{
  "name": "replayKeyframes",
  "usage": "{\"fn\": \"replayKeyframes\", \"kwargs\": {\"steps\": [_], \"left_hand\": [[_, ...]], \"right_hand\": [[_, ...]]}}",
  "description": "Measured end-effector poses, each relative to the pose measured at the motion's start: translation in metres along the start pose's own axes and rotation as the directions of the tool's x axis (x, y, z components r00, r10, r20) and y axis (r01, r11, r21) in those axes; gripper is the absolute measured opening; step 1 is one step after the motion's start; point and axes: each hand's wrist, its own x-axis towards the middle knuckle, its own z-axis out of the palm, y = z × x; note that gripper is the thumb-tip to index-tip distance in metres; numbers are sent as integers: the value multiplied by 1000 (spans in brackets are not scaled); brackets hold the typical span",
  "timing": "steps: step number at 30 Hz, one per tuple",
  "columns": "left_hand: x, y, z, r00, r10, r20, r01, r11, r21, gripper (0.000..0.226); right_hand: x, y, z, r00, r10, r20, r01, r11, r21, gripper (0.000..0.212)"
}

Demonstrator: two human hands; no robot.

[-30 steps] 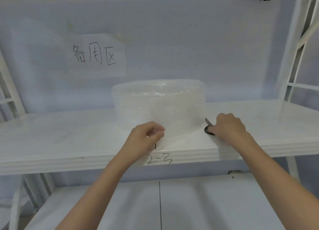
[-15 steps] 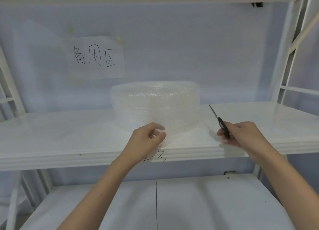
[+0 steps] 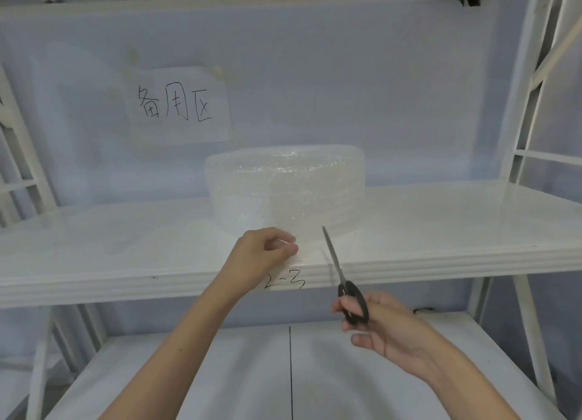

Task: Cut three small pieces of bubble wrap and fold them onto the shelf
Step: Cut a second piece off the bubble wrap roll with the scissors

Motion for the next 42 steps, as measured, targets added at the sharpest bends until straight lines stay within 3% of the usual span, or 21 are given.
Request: {"fn": "replayKeyframes", "kwargs": {"steps": [7, 14, 25, 42], "left_hand": [[-1, 5, -2, 999, -42, -17, 43, 997, 58, 11], [-3, 7, -2, 999, -41, -36, 41, 999, 9, 6], [-6, 14, 1, 998, -58, 8, 59, 987, -150, 10], [-6, 13, 1, 996, -91, -12, 88, 980, -179, 11]], "right_hand": [[2, 16, 5, 994, 72, 79, -68, 996, -55, 24], [6, 20, 5, 984, 92, 155, -78, 993, -92, 46], [31, 8, 27, 977, 24, 213, -19, 1000, -25, 48], [41, 9, 20, 971, 9, 238, -6, 1000, -16, 50]]}}
